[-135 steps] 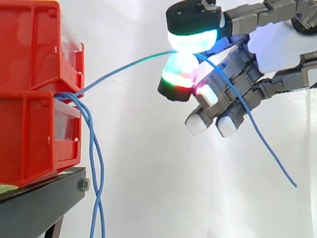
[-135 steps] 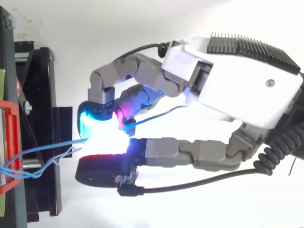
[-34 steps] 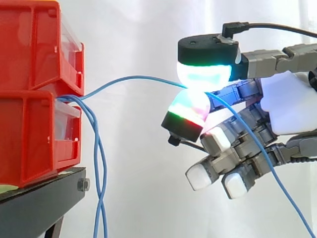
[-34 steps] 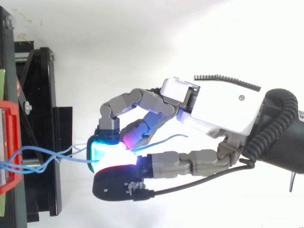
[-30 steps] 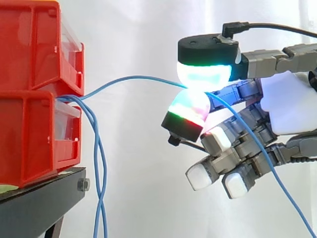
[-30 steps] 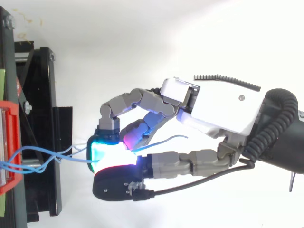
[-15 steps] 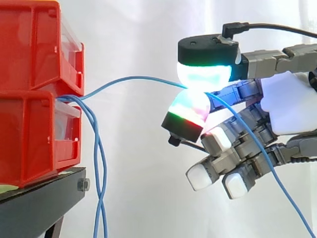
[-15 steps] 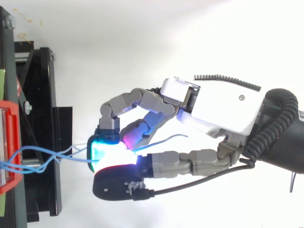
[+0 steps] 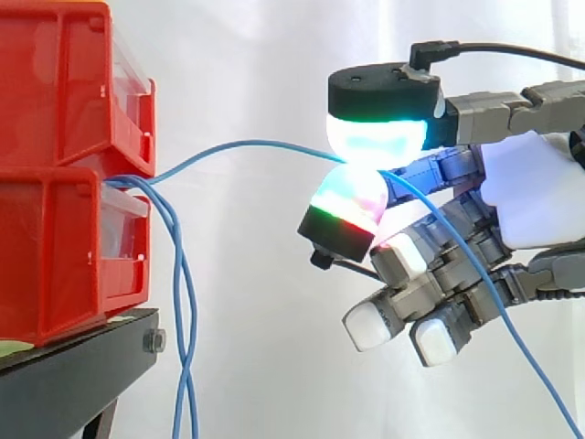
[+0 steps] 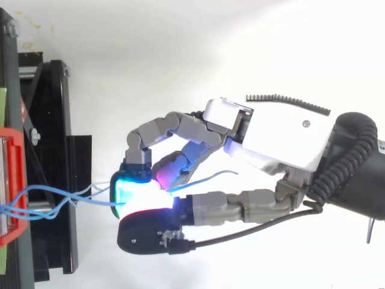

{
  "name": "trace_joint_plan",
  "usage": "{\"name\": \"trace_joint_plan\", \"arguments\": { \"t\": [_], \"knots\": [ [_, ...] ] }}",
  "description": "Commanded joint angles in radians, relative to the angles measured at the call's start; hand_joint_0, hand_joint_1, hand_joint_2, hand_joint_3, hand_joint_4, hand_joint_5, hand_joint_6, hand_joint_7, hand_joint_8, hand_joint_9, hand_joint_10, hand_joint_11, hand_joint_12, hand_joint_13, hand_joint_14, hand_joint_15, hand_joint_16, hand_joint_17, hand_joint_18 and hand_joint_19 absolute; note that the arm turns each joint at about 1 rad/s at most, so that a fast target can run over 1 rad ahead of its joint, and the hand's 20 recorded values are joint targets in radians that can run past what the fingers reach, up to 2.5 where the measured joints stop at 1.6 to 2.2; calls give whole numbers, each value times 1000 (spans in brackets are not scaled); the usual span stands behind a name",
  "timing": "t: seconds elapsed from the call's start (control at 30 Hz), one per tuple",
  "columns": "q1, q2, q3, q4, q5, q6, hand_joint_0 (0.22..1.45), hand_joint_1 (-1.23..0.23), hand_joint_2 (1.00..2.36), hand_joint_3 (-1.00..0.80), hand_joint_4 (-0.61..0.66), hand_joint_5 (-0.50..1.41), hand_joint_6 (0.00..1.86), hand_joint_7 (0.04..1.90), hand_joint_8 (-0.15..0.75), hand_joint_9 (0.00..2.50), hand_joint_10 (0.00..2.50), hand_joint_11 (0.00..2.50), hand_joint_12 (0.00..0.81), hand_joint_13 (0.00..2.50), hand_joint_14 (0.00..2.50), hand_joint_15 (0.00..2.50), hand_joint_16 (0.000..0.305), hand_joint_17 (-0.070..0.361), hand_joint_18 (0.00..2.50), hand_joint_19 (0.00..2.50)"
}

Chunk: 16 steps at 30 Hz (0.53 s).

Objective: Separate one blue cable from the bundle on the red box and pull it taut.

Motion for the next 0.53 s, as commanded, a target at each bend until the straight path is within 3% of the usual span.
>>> {"name": "trace_joint_plan", "arguments": {
  "t": [0.0, 0.5],
  "knots": [
    [0, 0, 0, 0, 0, 0, 621, -782, 1129, 45, -103, -134, 937, 1337, 394, 1092, 12, 875, 446, 870, 13, 437, 55, 124, 866, 449],
    [0, 0, 0, 0, 0, 0, 623, -784, 1120, 49, -104, -134, 936, 1332, 395, 1092, 13, 881, 445, 863, 11, 439, 55, 123, 860, 458]
  ]
}}
